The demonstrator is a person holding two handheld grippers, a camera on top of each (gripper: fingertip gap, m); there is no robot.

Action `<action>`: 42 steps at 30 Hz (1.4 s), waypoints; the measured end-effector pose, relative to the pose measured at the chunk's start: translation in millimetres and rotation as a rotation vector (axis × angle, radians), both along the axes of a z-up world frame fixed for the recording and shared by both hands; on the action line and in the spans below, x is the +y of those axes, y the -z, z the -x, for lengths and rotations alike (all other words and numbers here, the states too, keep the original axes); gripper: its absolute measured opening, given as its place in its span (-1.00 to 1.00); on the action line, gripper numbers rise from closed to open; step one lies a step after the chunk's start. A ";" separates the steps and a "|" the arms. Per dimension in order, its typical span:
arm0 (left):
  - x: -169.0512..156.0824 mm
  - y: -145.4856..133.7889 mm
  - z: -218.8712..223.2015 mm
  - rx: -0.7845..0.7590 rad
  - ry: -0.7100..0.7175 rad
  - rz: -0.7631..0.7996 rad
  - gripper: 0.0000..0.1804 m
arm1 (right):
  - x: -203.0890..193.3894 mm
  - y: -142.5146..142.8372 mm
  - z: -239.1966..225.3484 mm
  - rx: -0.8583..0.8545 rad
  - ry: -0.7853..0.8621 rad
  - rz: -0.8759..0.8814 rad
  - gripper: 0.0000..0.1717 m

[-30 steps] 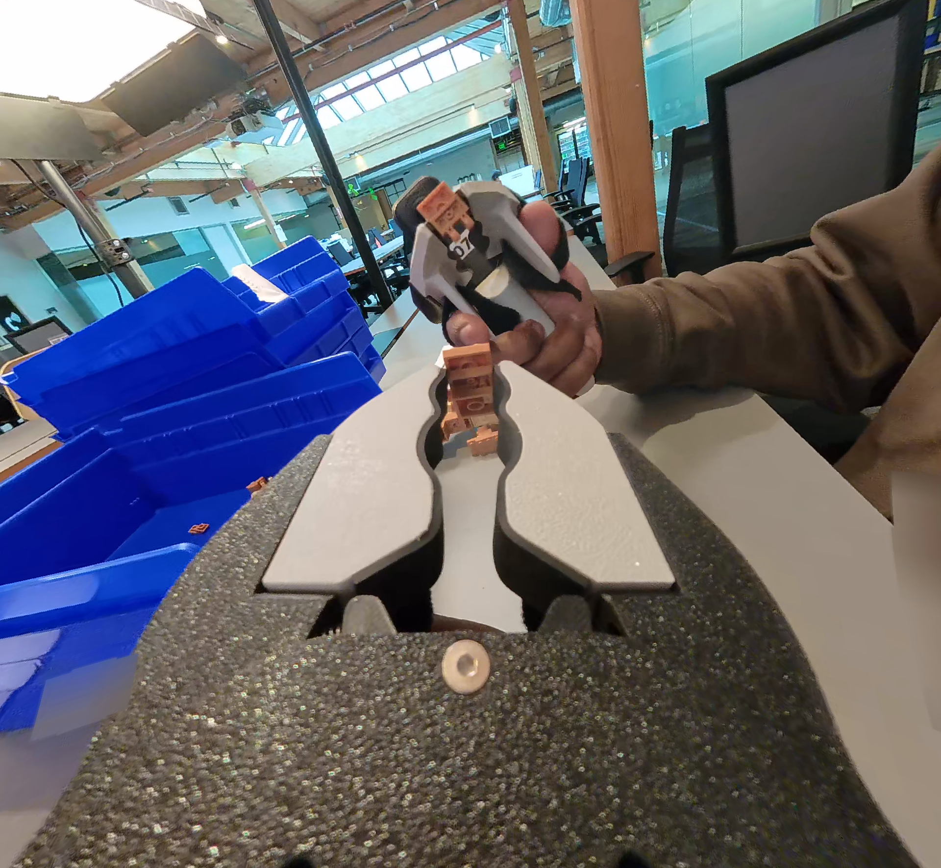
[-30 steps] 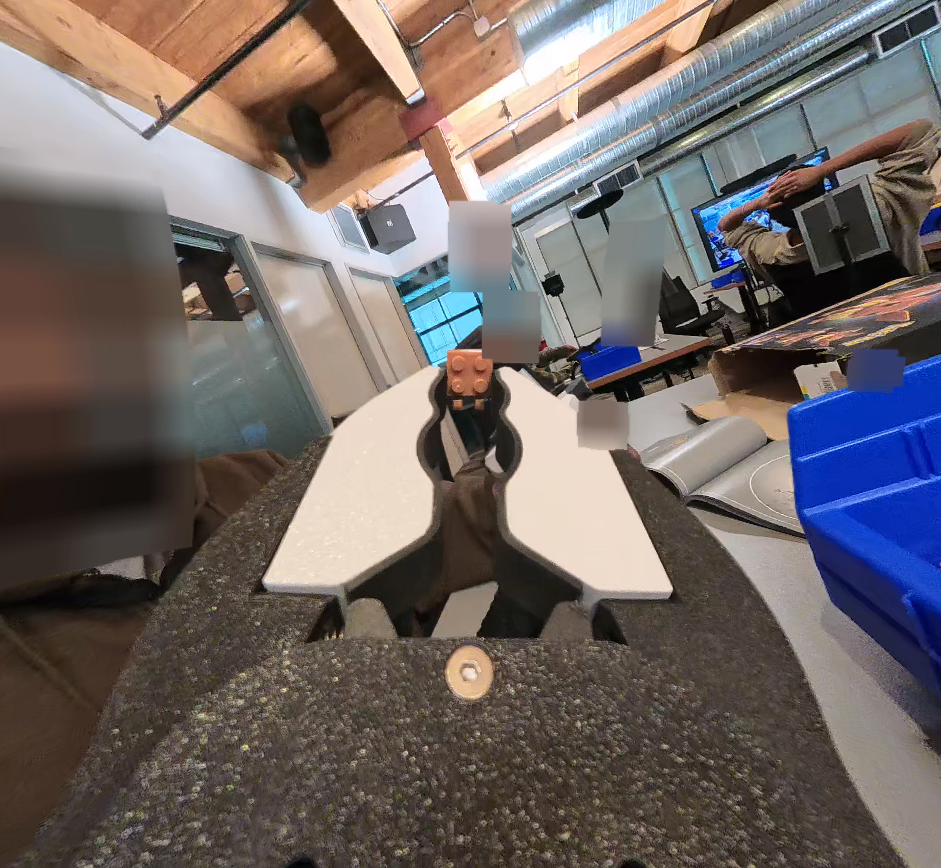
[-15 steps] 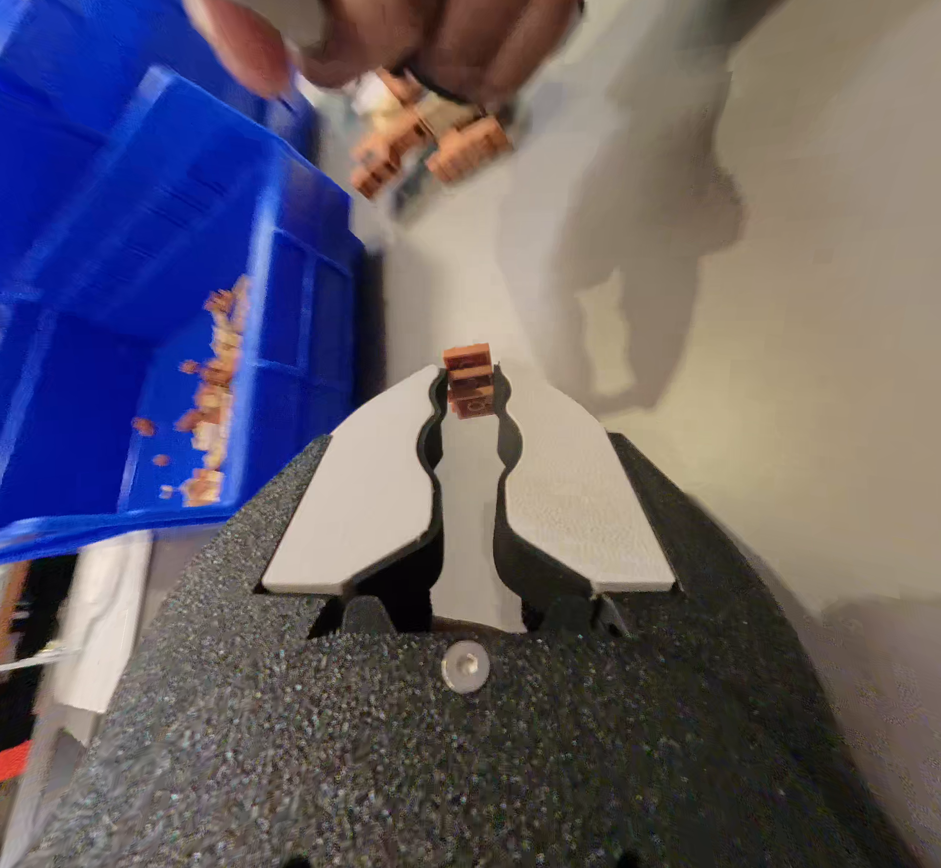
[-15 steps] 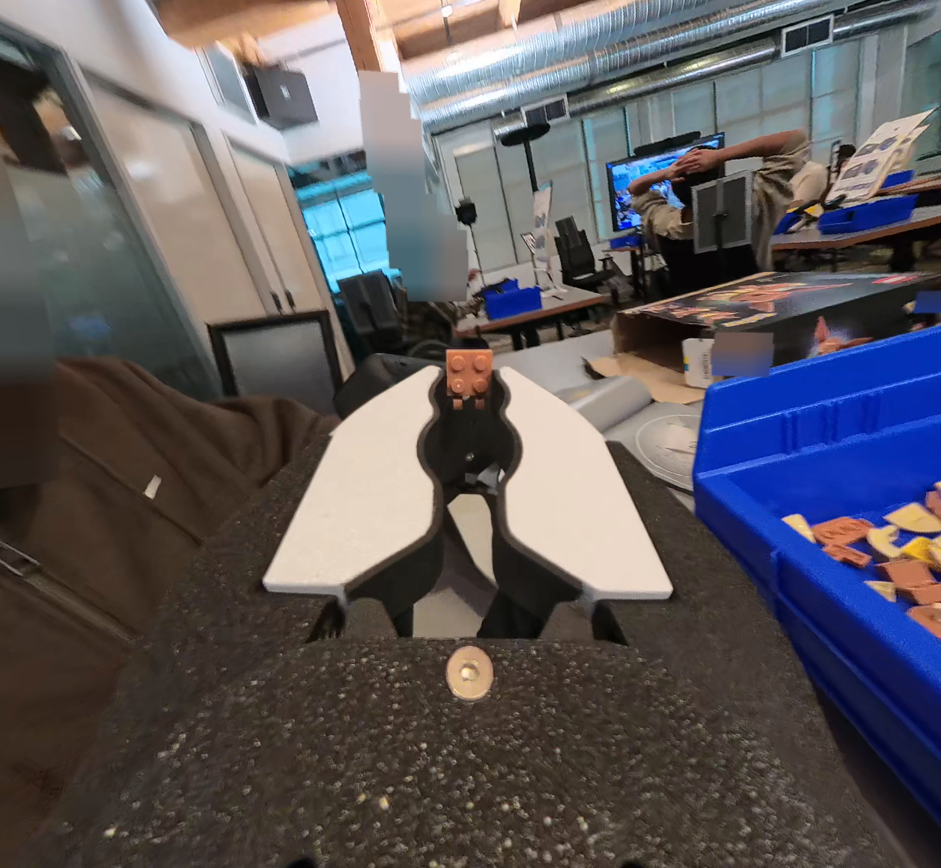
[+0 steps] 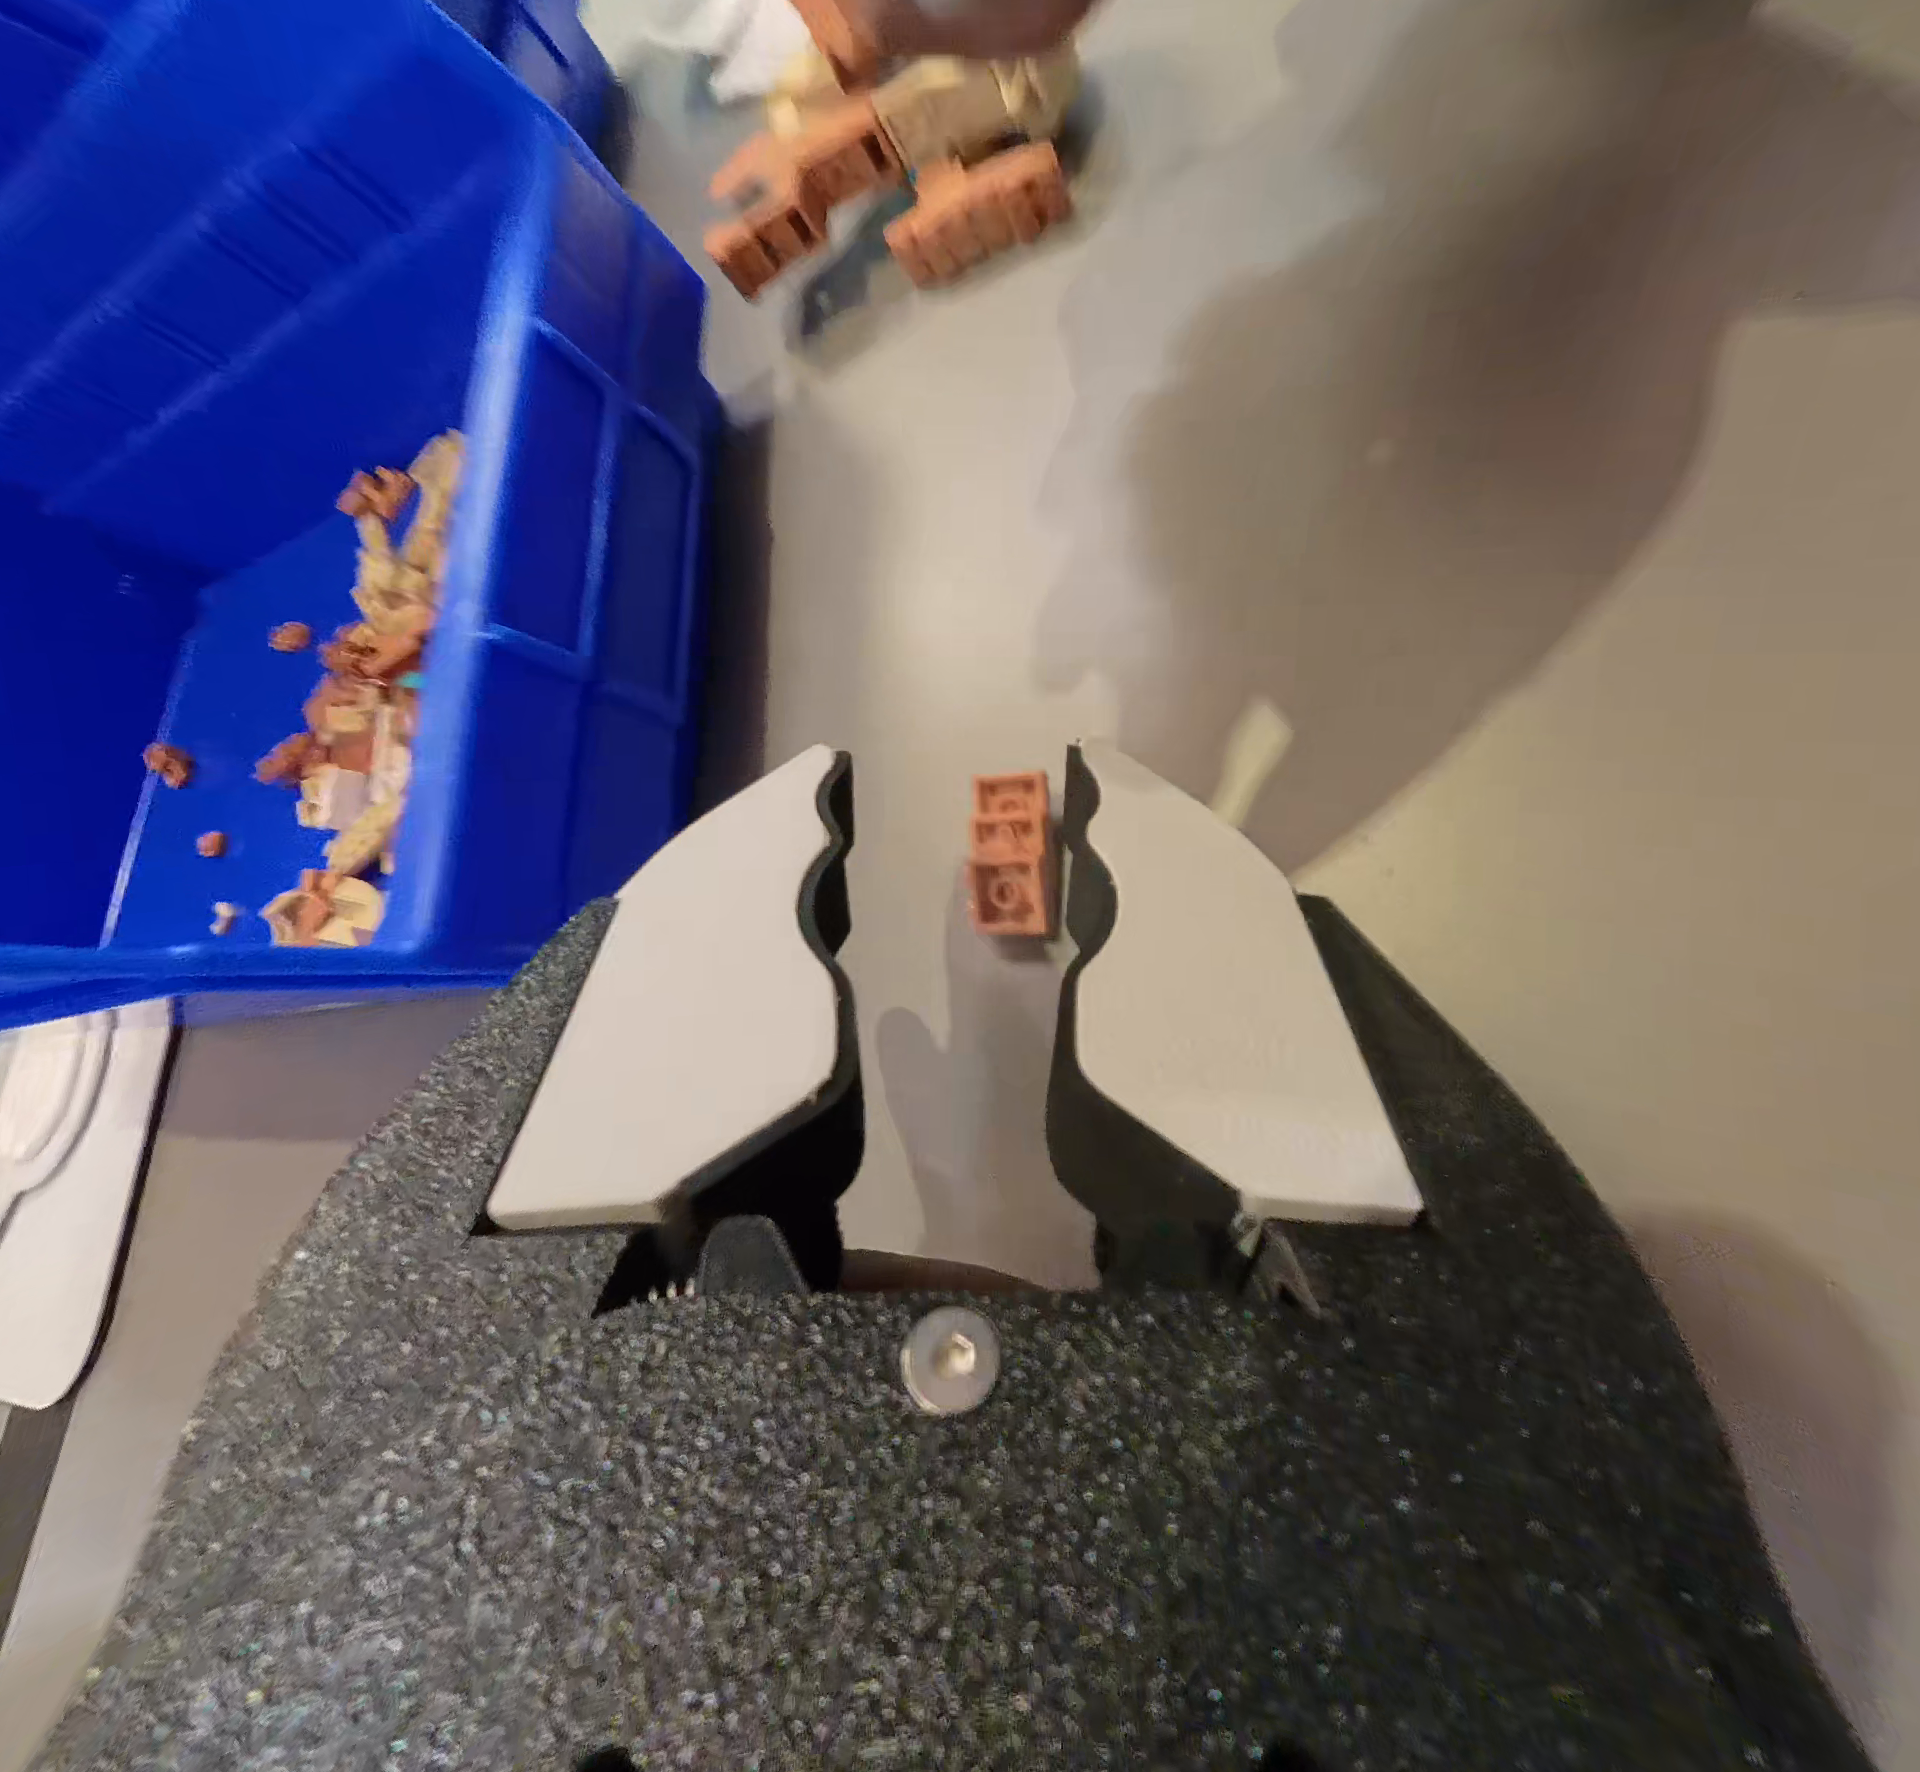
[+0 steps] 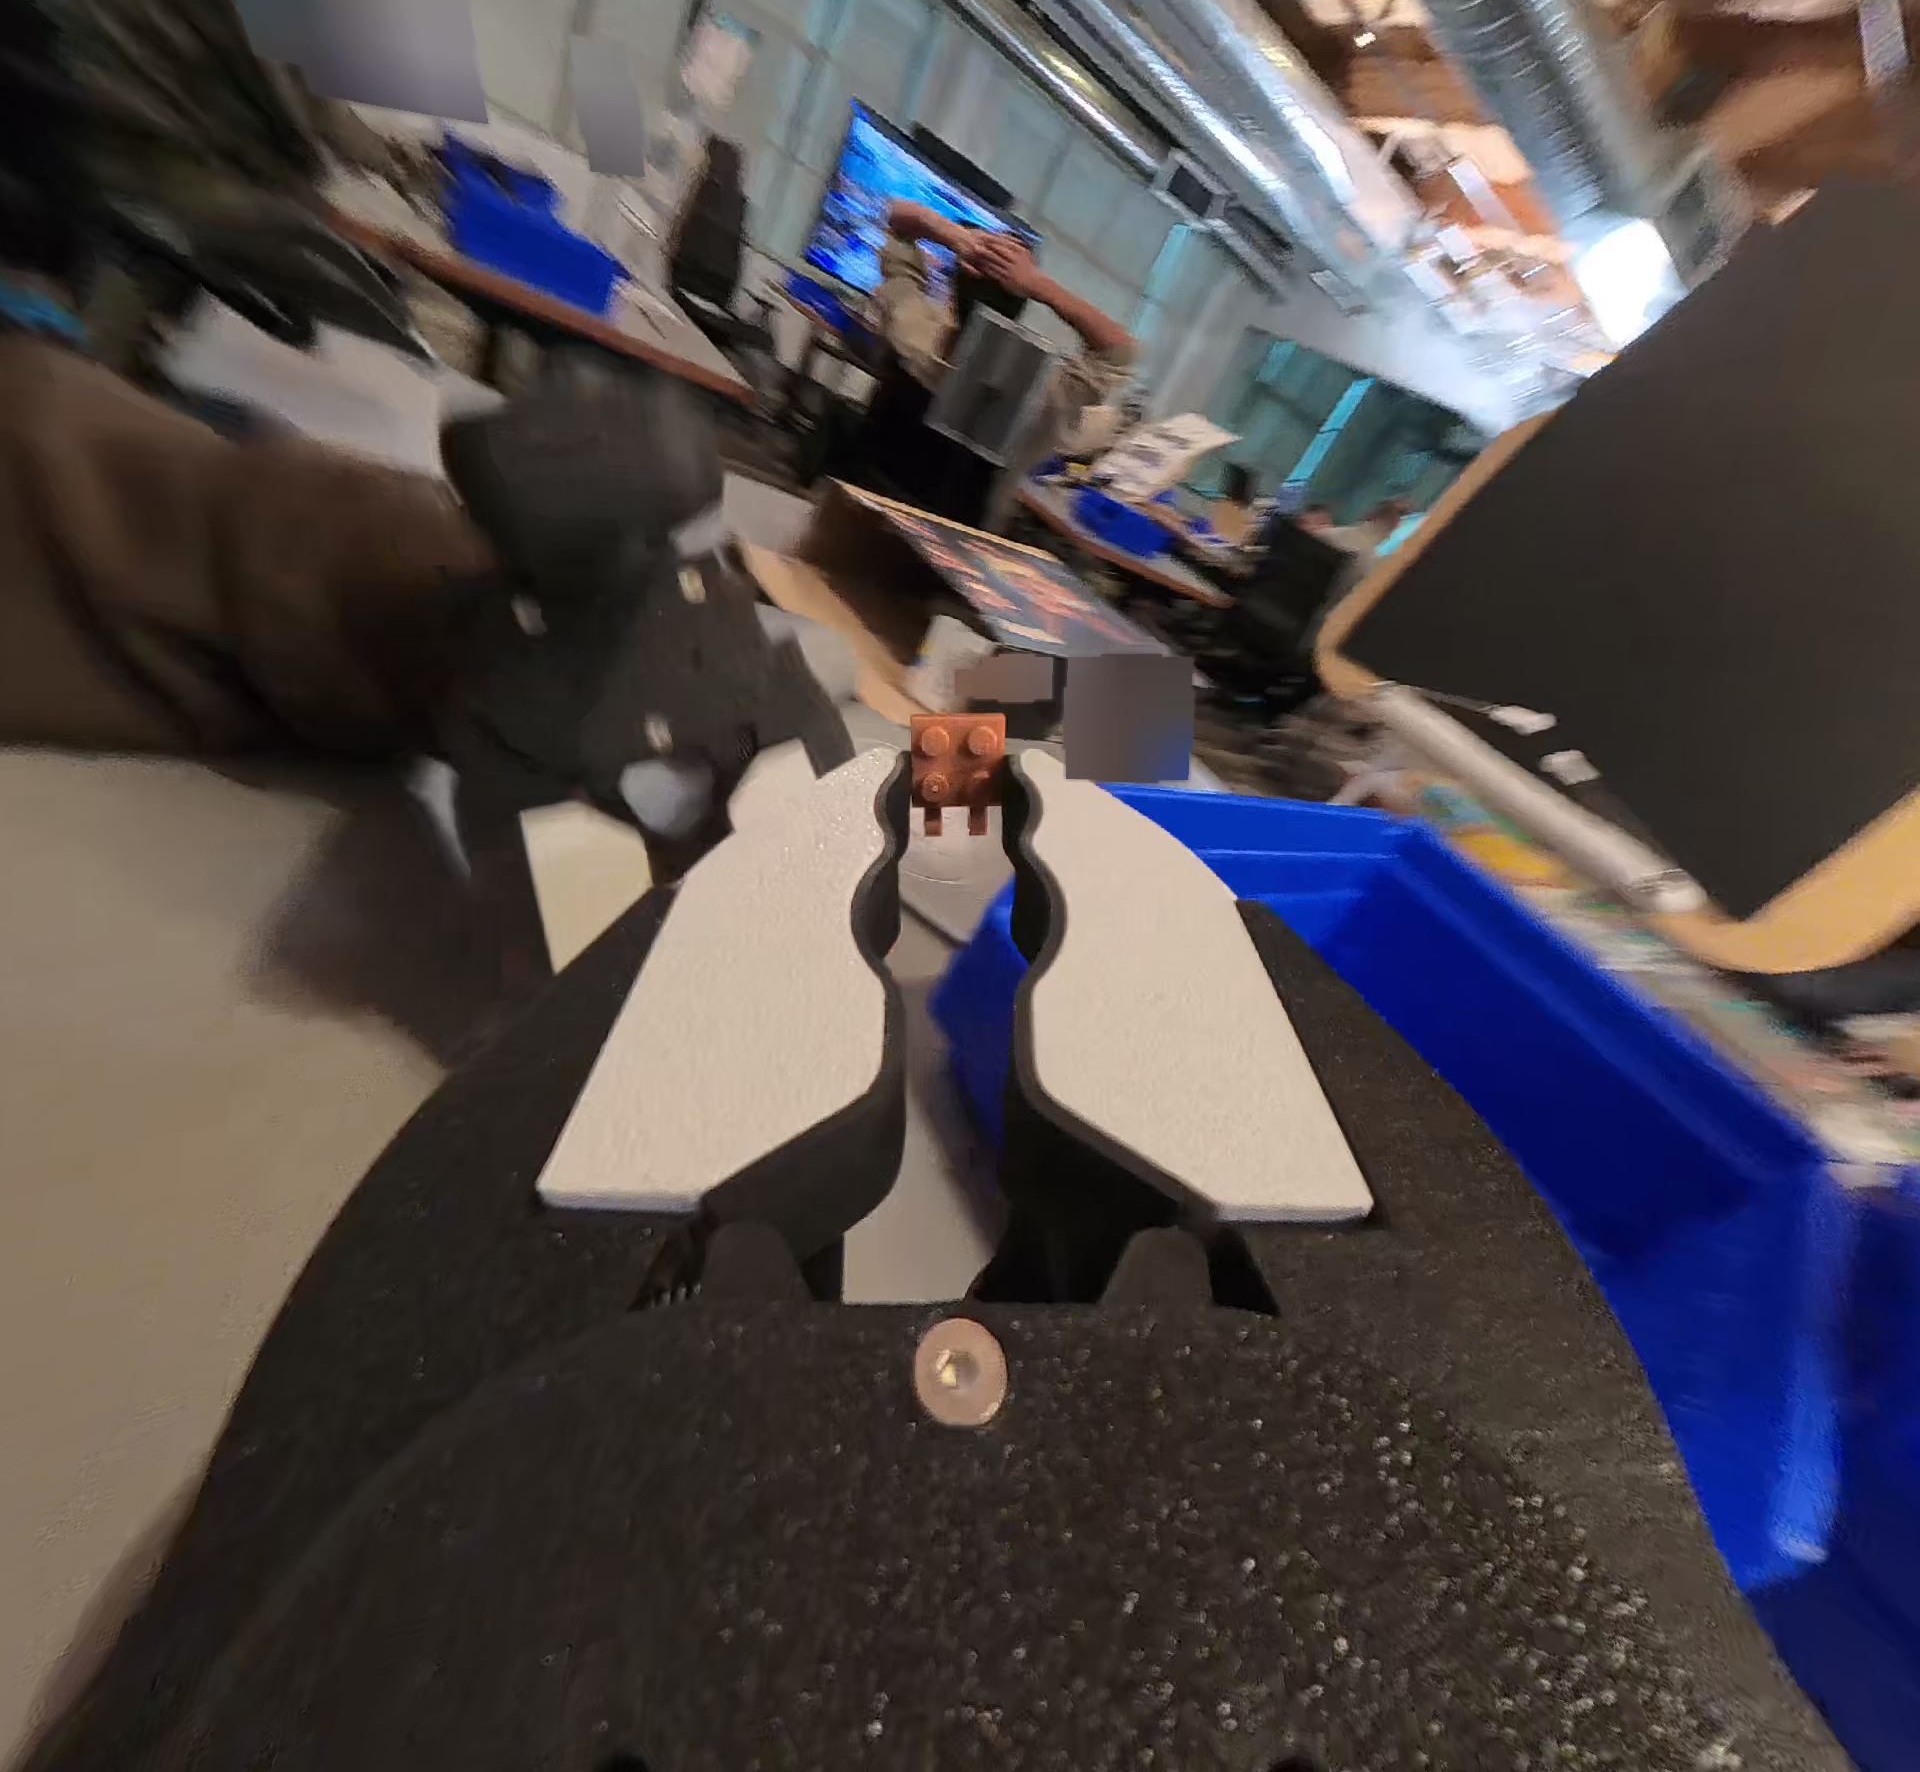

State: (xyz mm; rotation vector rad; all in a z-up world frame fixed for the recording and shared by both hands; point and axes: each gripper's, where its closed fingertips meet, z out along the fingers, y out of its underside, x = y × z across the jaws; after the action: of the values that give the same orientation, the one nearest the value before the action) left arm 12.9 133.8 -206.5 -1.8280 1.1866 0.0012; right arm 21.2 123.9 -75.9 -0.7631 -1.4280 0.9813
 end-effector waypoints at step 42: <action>-11.5 -142.1 -8.6 -0.075 -0.179 -0.932 -0.94 | -10.3 -17.6 10.1 0.124 -0.410 0.990 -0.81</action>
State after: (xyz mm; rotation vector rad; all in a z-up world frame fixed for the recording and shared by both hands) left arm 21.5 122.4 -64.4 -1.0765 0.7570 0.5004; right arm 11.1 113.6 -58.3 -1.0922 -0.9452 2.0763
